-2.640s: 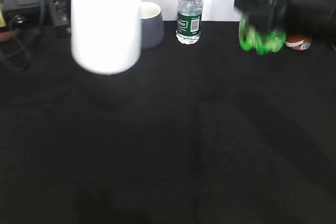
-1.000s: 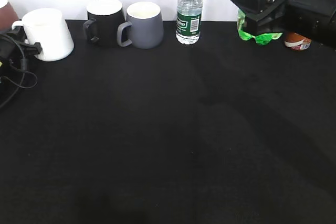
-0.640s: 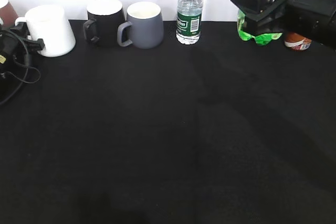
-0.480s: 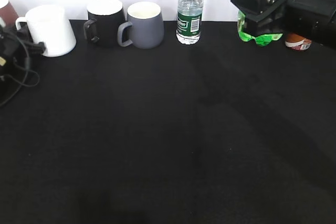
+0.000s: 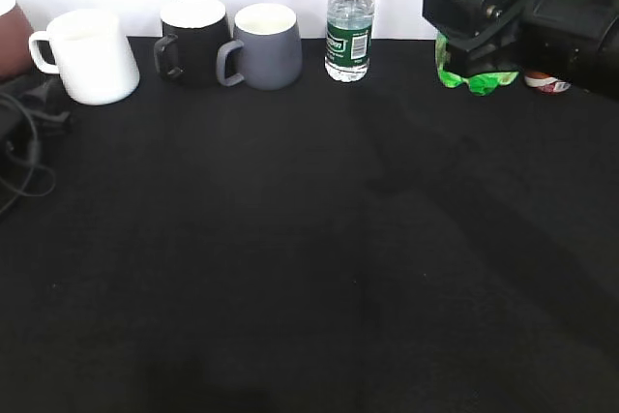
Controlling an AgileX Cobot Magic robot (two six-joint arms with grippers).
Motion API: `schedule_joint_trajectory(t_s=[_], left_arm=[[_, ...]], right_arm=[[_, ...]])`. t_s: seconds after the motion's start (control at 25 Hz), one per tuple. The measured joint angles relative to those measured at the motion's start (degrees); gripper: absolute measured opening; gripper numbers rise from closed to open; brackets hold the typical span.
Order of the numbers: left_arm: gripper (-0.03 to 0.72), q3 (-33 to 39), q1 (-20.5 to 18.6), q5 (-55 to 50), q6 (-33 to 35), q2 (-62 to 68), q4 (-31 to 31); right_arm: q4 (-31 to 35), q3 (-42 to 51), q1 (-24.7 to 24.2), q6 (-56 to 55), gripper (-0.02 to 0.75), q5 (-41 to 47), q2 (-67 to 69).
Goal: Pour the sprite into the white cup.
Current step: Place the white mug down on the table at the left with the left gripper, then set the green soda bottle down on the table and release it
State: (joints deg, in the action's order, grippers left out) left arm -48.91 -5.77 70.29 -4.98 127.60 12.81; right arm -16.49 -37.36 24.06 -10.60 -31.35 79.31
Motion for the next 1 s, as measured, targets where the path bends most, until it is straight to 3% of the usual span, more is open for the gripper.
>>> schedule_joint_trajectory(t_s=[0.12, 0.24, 0.36, 0.52, 0.72, 0.8, 1.0], left_arm=[[0.341, 11.53, 0.00, -0.89, 0.00, -11.12, 1.56], [0.341, 22.56, 0.00, -0.94, 0.00, -30.02, 1.69], [0.341, 25.23, 0.00, -0.78, 0.00, -45.78, 1.47], [0.341, 25.87, 0.00, -4.93, -1.37, -54.13, 1.92], [0.341, 26.00, 0.00, -4.81, -5.86, -57.59, 6.09], [0.341, 26.00, 0.00, -5.08, -6.04, -57.71, 7.38], [0.341, 26.00, 0.00, -5.47, -6.03, -57.71, 9.52]], right_arm=[[2.53, 0.00, -0.46, 0.38, 0.376, -5.86, 4.92], [14.03, 0.05, -0.46, 2.70, 0.376, -24.15, 15.80], [20.68, 0.05, -0.50, 7.38, 0.376, -34.64, 27.45], [21.24, -5.80, -1.24, 13.03, 0.376, -36.23, 38.24], [19.88, -15.84, -9.44, 9.40, 0.376, -36.81, 46.43], [12.36, -19.09, -9.44, 7.95, 0.376, -36.24, 49.29], [11.54, -23.45, -9.25, 7.26, 0.376, -36.14, 52.78]])
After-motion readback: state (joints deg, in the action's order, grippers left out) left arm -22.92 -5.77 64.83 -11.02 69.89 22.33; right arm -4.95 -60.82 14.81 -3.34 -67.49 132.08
